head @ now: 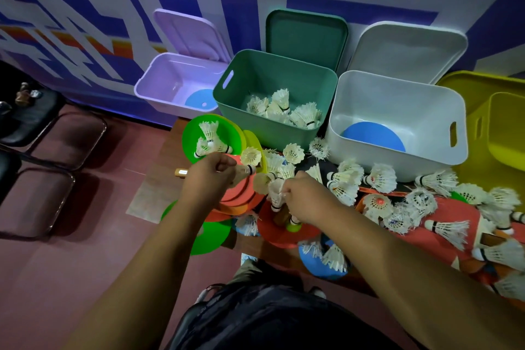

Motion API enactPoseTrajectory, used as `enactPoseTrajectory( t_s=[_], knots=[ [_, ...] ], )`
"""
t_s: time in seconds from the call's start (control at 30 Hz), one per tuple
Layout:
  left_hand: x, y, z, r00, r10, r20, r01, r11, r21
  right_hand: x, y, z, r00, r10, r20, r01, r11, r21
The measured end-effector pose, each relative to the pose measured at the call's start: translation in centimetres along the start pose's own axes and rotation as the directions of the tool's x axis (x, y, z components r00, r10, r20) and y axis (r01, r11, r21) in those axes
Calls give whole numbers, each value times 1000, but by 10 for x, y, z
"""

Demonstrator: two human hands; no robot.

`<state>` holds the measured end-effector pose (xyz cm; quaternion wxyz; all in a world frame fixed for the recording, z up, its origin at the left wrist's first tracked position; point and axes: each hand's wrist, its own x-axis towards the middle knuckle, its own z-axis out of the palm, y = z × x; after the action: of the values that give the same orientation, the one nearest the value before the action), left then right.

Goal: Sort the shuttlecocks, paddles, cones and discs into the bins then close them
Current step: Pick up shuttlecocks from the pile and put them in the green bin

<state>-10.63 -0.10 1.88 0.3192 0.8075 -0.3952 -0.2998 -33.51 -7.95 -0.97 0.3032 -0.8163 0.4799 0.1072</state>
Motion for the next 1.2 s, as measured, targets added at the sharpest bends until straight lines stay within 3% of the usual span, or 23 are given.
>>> enactPoseTrajectory(
  t_s=[0.23,0.6,0.7,0.83,1.07,1.2],
  knots=[
    [56,34,-12,994,110,-3,-110,993,-46,10,-8,-72,986,17,-168,20,976,216],
    [175,78,-33,969,239,-56,-236,970,57,44,-15,-109,901,219,-375,-14,877,480],
    [198,76,-31,980,196,-41,-191,976,101,54,-17,-111,865,287,-410,-37,854,520],
    [206,64,-26,997,75,-10,-74,997,38,68,-22,-112,838,357,-413,-68,819,570],
    [191,36,-29,999,45,1,-45,997,-65,105,-53,-123,840,449,-305,-134,716,686],
    [189,18,-42,1000,1,-22,-4,992,-126,144,-81,-146,837,427,-343,-72,706,704]
  ],
)
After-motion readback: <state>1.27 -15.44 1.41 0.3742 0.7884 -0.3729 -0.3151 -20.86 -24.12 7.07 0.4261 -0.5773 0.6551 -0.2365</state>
